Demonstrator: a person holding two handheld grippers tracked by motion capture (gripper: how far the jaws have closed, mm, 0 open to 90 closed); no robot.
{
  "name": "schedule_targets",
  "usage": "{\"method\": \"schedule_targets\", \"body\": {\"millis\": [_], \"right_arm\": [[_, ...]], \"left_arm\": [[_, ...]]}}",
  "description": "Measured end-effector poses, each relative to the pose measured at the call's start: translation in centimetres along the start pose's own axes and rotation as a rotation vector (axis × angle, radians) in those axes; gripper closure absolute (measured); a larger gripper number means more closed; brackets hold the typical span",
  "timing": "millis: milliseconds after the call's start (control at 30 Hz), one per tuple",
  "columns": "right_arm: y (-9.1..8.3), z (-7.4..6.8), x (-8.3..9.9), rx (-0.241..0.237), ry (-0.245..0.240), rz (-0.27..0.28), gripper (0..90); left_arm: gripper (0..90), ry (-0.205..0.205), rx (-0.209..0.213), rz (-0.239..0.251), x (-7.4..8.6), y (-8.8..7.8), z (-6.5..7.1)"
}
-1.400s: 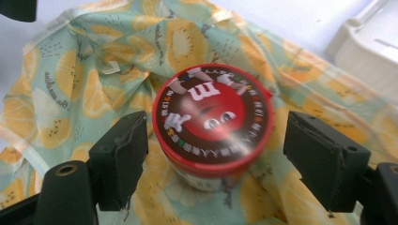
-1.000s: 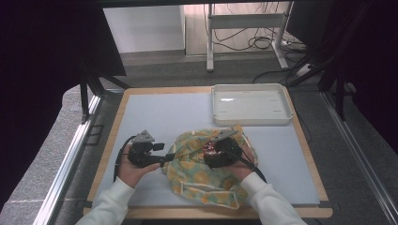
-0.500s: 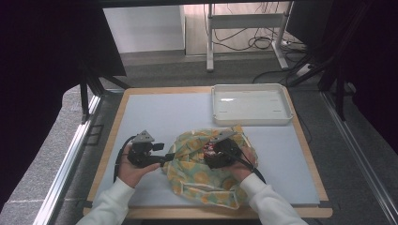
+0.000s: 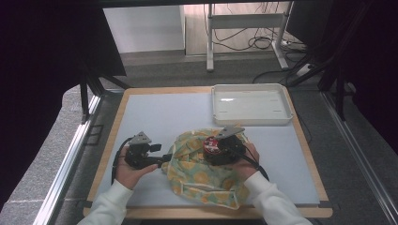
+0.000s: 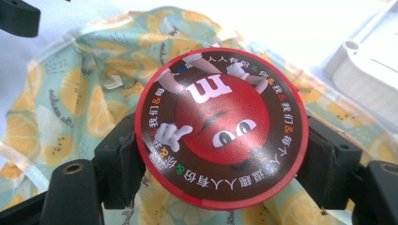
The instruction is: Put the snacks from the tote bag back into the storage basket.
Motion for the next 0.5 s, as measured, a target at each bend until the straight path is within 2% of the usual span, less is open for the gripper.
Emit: {"method": "schedule_targets", "body": {"millis": [333, 500], "right_arm": [[-2.1, 0.7, -0.8, -0.006, -0.002, 0.062, 25.4], [-2.7, 1.0, -1.0, -0.009, 0.003, 0.074, 25.4]], "left_arm": [[34.9, -0.007, 0.010, 0.008, -0.1, 0.1, 0.1], [34.9, -0.011, 0.014, 0.012, -0.1, 0.1, 0.0]]}}
Point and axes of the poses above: each handheld gripper's, and its own axes: y roughly forward along the jaws, x roughly out of its underside, z roughly to its right, the point moved 5 cm from there along y, roughly forward along the jaws, and after that the axes turned 6 degrees about -y, right-handed, at the moved point
